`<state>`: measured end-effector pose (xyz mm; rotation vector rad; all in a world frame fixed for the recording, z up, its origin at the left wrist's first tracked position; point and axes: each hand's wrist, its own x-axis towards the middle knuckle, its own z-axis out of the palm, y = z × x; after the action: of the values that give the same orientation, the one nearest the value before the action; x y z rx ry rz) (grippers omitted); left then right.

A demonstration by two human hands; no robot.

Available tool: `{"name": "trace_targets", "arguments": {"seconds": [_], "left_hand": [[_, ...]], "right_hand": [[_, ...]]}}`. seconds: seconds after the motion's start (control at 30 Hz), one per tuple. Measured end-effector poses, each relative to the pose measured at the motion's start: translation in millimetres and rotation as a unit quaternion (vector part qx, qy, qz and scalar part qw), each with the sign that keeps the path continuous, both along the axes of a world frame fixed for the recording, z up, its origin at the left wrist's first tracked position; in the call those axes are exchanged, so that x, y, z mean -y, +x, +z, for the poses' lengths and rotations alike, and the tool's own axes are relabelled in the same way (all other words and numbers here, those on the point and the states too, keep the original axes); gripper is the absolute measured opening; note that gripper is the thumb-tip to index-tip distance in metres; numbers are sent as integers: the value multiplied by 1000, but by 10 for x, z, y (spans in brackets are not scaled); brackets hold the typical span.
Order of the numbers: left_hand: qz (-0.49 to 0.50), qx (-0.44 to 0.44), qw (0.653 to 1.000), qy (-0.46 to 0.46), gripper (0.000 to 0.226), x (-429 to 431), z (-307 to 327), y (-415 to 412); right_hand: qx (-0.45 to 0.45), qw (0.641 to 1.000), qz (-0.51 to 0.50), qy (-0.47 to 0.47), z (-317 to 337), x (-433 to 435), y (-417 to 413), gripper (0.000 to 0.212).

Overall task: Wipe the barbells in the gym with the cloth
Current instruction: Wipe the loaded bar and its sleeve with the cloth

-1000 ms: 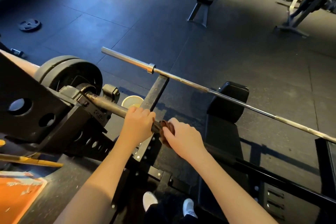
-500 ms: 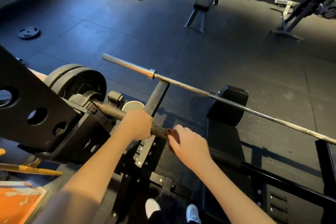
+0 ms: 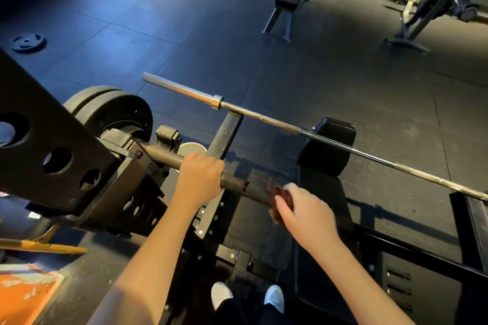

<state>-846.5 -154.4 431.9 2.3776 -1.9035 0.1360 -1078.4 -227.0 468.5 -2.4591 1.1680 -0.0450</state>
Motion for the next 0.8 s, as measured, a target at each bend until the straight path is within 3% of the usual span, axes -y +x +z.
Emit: {"name": "trace_targets", "arguments": {"seconds": [0.13,0.23,0.4,0.57,0.63,0.8], "left_hand": [[10,1,997,-70,30,-11,-44,-60],[25,-4,997,-69,33,-6,-56,-85],[23,-30,988,152,20,68,202,-22],[8,-197,897,396,43,447,484,-74],[-23,-169,879,446,33,557,487,-195],[-29,-37,940,338,21,394,393,-287]], "right_hand": [[21,997,52,53,21,-40,504,26],[25,997,52,58,47,9,200,25],[-20,998,19,58,88,180,-516,18],[-36,994,72,74,104,207,-91,21],[-17,992,89,89,96,185,-16,22],[-14,989,79,126,132,297,-426,20]]}}
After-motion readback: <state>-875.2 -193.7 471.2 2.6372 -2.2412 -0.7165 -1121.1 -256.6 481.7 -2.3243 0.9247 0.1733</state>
